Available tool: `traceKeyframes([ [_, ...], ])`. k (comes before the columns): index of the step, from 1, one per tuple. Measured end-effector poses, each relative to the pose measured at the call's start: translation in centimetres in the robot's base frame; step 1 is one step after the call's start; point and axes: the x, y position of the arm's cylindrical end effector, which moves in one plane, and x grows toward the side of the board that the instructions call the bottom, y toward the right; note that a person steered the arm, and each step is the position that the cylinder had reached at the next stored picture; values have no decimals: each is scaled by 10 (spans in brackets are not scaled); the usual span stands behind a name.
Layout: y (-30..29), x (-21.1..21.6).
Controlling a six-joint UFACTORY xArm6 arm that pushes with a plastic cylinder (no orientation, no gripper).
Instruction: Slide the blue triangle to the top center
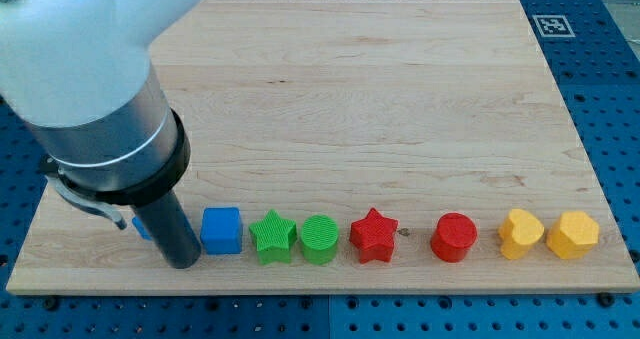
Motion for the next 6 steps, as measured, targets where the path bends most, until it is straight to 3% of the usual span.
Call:
traceKeyframes([
  [3,-52,-2],
  [6,-51,-60],
])
